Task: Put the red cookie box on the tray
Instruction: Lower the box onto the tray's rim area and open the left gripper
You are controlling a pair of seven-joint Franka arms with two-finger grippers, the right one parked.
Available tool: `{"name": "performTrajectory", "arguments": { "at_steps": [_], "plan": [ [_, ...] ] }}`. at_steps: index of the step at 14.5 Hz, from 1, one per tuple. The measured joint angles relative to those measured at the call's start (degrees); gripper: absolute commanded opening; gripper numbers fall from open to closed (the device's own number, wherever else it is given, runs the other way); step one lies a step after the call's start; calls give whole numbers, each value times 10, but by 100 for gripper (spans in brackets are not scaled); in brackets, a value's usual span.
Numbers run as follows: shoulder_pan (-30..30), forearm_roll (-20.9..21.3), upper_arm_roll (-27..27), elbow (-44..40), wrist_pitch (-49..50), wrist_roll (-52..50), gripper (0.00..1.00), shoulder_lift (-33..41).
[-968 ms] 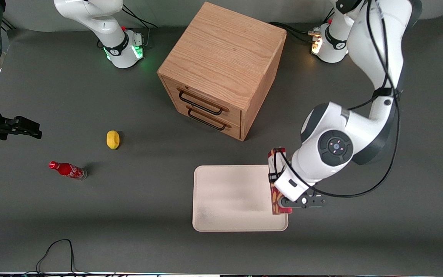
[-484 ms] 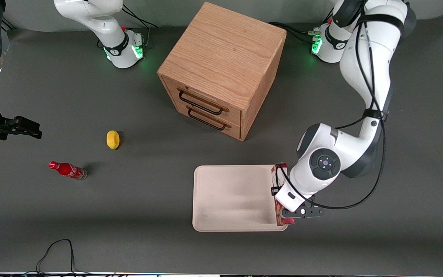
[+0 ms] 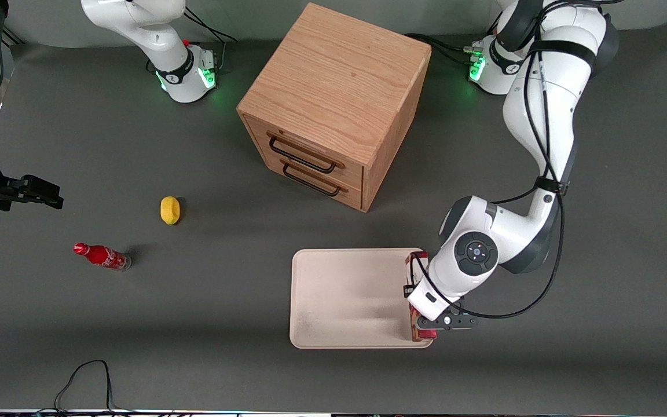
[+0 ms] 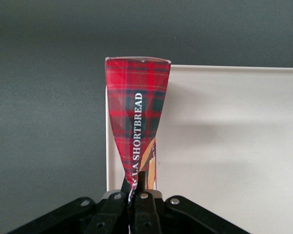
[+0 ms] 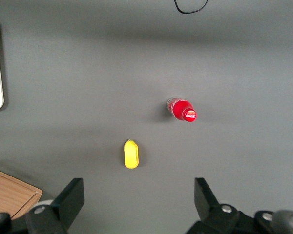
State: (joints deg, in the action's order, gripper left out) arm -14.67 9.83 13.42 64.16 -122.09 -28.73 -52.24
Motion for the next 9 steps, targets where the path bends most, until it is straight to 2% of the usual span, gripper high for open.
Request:
{"name": "performTrajectory", "arguments": {
  "at_steps": [6,7,8,9],
  "plan": [
    [0,0,-1,6,-2,-4,0,-3],
    [0,0,-1,7,-6,-4,5,-4],
    [0,0,-2,8,-11,-5,51,-5],
    [0,1,-3,9,-13,-5,69,-5]
  ]
}}
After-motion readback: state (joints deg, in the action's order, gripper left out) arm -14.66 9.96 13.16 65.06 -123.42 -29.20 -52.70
